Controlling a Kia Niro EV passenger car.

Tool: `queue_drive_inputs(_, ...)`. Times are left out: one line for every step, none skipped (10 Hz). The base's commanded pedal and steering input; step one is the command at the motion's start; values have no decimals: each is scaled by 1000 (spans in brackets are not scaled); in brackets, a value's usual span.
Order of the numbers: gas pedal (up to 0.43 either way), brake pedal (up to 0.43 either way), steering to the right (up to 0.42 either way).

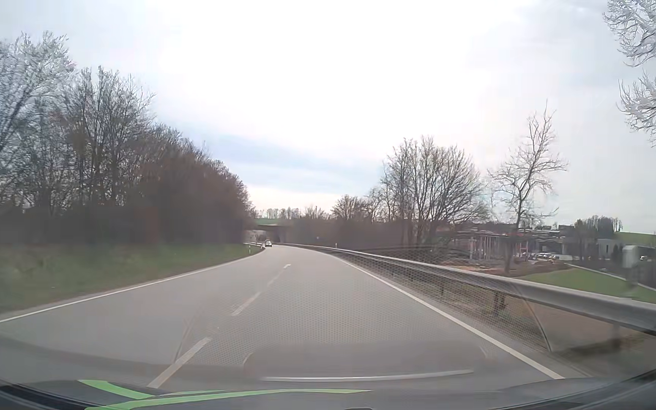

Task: Follow the waypoints while adhering to traffic rules and regulations

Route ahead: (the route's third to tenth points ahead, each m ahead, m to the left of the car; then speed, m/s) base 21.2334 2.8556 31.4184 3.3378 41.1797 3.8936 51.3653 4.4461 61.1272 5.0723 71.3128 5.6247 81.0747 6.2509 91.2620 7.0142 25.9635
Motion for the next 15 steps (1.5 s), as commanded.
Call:
queue_drive_inputs(150,0,-5)
queue_drive_inputs(150,0,-5)
queue_drive_inputs(150,0,-5)
queue_drive_inputs(150,0,-5)
queue_drive_inputs(150,0,-5)
queue_drive_inputs(150,0,-5)
queue_drive_inputs(150,0,-6)
queue_drive_inputs(150,0,-6)
queue_drive_inputs(150,0,-6)
queue_drive_inputs(150,0,-6)
queue_drive_inputs(150,0,-6)
queue_drive_inputs(150,0,-7)
queue_drive_inputs(150,0,-7)
queue_drive_inputs(150,0,-7)
queue_drive_inputs(150,0,-7)
